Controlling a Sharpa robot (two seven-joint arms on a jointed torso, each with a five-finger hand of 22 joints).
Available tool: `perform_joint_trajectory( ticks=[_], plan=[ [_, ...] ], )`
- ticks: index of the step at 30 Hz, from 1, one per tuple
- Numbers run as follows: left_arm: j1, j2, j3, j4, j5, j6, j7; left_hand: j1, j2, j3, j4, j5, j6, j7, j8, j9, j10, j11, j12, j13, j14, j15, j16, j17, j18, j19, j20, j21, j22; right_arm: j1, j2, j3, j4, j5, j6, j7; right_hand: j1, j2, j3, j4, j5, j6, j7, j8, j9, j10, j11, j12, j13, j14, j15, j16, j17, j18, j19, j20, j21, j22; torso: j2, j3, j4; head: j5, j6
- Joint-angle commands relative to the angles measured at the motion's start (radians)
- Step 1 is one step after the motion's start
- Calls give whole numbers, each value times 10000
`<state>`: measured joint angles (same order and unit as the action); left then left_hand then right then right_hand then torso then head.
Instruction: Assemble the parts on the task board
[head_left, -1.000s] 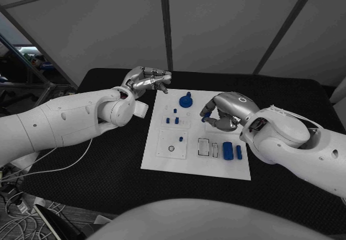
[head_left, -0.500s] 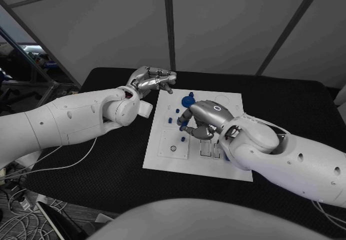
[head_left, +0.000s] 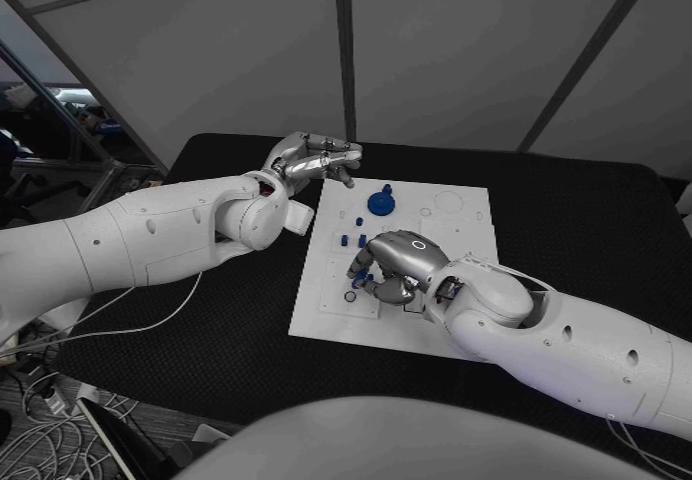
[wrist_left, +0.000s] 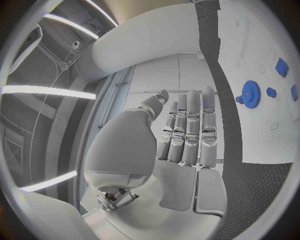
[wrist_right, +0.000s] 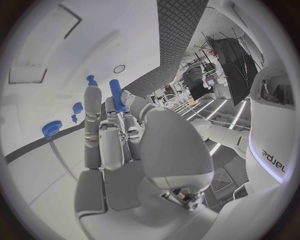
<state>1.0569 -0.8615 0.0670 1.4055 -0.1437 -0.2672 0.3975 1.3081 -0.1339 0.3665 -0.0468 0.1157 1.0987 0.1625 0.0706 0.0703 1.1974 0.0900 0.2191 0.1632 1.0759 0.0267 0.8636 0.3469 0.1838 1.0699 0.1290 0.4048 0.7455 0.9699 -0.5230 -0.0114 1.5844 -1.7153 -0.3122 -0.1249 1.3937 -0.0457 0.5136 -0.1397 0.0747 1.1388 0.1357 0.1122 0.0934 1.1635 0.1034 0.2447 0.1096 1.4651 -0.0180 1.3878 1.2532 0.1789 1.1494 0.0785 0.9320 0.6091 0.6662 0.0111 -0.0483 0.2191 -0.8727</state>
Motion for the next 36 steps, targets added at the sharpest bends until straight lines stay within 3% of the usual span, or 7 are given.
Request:
perform_joint_trajectory(
  ticks=[1,15,36],
  plan=[
    [21,20,12,-12,23,120,27,-26,79,-37,5,-29,-55,-12,-14,6,-73,11,-31,9,-46,21,-53,-10,-26,18,43,-69,-11,-46,48,-14,-36,40,24,232,128,42,1,-41,37,-17,52,-63,-13,462,-407,58,13,412,-38,42,1,1,24,-15,39,7,-8,-4,-10,28,1],
    [21,58,12,-43,23,149,15,-26,79,-37,5,-29,-55,-12,-14,6,-73,11,-31,9,-46,21,-53,-10,-26,18,43,-69,-11,-203,232,-183,-233,38,76,296,128,38,3,-46,45,-19,53,-65,-14,459,-406,57,17,410,-37,40,-4,2,20,-15,37,2,-2,-6,6,93,1],
    [21,80,12,-50,23,182,-3,-31,84,-48,13,-31,-62,-11,-15,6,-84,13,-29,11,-50,24,-59,-12,-26,20,45,-83,-23,-218,413,-208,-555,-265,378,82,129,31,11,-60,67,-24,58,-72,-17,451,-401,55,28,408,-34,35,-12,5,6,-13,32,-14,1,-10,5,108,1]
  ],
)
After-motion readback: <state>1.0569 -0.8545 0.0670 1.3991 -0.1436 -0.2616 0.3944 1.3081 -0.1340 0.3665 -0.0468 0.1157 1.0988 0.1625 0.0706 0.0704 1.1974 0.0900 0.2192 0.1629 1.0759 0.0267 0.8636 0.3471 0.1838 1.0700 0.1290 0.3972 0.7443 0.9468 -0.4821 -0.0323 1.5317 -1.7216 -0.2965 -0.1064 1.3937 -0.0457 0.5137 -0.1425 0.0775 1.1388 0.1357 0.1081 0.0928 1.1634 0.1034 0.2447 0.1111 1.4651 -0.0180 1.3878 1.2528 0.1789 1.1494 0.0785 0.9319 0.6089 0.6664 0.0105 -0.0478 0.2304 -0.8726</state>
